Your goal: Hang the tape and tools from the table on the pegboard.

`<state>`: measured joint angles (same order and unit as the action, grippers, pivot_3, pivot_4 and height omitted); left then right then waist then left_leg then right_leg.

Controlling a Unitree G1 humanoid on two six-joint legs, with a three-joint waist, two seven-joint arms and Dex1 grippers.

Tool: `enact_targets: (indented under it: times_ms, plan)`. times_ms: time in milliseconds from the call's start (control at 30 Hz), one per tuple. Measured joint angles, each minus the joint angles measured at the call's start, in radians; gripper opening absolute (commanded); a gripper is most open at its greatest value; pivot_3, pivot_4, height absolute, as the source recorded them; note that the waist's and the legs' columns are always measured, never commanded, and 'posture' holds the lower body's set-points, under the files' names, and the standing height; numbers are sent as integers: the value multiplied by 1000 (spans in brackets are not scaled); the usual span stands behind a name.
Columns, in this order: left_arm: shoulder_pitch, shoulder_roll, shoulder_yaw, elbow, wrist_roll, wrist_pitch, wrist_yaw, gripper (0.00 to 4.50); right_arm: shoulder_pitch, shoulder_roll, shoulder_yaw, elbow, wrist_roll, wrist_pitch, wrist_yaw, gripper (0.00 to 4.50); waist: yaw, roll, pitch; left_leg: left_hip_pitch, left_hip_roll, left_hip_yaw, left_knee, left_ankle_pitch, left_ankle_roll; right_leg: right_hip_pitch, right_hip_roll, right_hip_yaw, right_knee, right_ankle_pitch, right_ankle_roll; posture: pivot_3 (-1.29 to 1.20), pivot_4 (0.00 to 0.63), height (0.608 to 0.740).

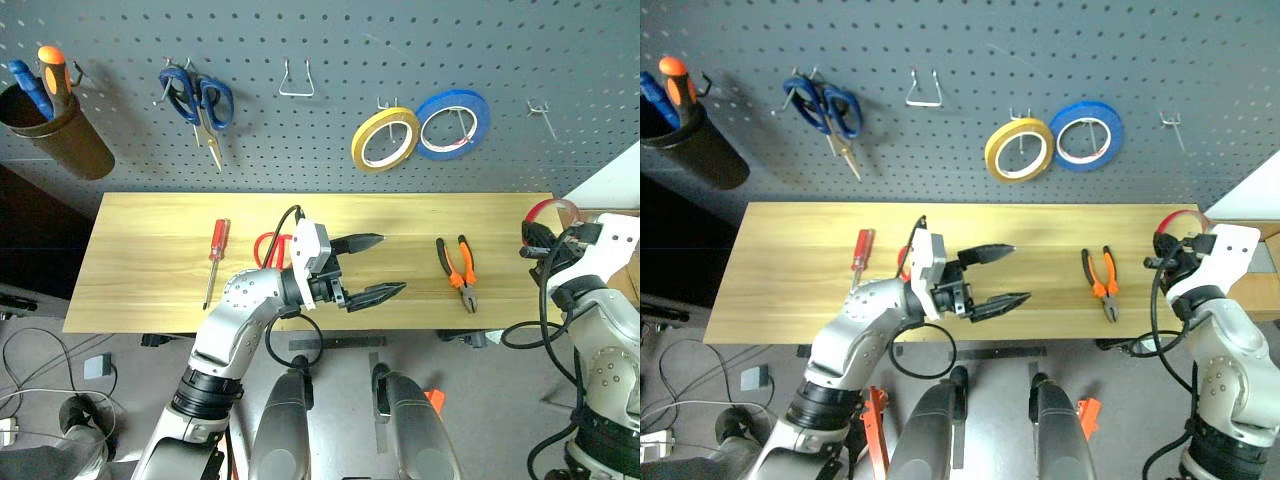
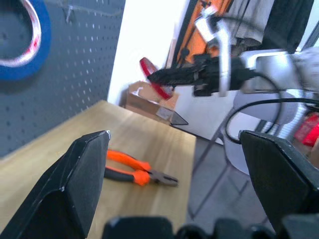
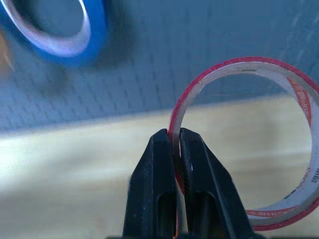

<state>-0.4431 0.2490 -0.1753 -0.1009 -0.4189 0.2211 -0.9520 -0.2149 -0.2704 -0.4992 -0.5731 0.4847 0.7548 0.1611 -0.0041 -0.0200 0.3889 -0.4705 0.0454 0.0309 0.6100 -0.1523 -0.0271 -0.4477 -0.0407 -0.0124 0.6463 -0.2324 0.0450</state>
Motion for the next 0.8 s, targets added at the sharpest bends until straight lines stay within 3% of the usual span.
enact_targets:
  times_ms: [333,567,800]
  plan:
    - [-77,-100,4,158,70,-185,48,4463,-145,-68,12,128,-2,-162,-15,23,-29,-1,-81,2,0,0,3,0,1,3,1,0,1,3,0,-84,161,740]
    - [-135,-127,28,246,122,-304,104,4463,-210,-102,85,230,9,-201,44,23,-30,-2,-134,5,1,0,4,0,2,6,3,1,0,5,-1,-41,129,740]
    - [-131,-97,33,275,173,-325,139,4463,-217,-99,142,323,9,-203,78,23,-24,-1,-159,5,1,0,7,2,4,8,3,1,1,8,-1,-8,126,740]
